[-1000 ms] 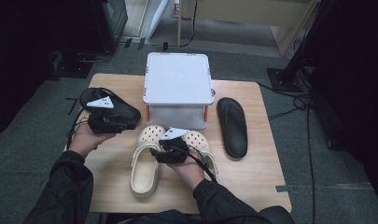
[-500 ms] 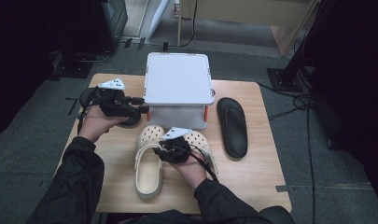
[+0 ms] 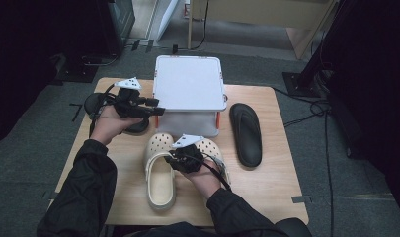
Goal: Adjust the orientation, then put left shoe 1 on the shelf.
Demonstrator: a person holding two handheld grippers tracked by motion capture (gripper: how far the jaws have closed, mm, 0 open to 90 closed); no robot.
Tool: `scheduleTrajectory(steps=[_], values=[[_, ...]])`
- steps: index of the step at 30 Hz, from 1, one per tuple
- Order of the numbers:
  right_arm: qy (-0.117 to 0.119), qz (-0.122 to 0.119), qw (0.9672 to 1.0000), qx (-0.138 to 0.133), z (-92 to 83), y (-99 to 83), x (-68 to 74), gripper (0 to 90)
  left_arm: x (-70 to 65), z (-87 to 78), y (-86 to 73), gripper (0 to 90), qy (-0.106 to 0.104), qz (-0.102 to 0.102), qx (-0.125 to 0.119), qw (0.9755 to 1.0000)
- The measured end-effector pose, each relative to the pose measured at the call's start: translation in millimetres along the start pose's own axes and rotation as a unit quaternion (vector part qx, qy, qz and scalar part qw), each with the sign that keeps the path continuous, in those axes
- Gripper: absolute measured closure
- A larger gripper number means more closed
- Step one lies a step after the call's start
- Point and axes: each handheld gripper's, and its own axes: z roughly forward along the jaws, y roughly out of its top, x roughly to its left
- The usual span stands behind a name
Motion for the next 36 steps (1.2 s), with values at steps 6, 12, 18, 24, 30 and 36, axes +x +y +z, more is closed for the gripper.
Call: scheduleTrajectory(steps=[6, 12, 18, 24, 30, 36], values=[[-0.001, 0.006, 1.0000, 0.001, -3.6, 1.4, -3.2, 74.4, -0.3, 0.0, -1.6, 48.5, 0.001, 0.004, -0.005, 1.0000], [-0.001, 0.020, 0.9998, -0.006, -9.3, 3.9, -9.0, 76.4, -0.1, 0.0, -2.1, 48.9, 0.001, 0.004, -0.007, 1.0000], [-0.008, 0.022, 0.9996, -0.017, -16.9, 9.0, -12.4, 76.9, -0.3, -0.1, -3.2, 48.9, 0.001, 0.004, -0.011, 0.9999], [-0.029, 0.023, 0.9988, -0.033, -26.1, 17.8, -21.8, 76.8, -0.7, 0.2, -3.2, 49.0, 0.002, 0.004, -0.011, 0.9999], [-0.060, 0.019, 0.9975, -0.033, -23.2, 26.8, -35.6, 76.7, -0.8, 0.1, -3.4, 49.4, 0.004, 0.008, -0.010, 0.9999], [-0.086, 0.038, 0.9954, -0.021, -14.0, 29.4, -53.0, 76.3, -0.5, 0.0, -3.6, 49.4, 0.003, 0.007, -0.011, 0.9999]])
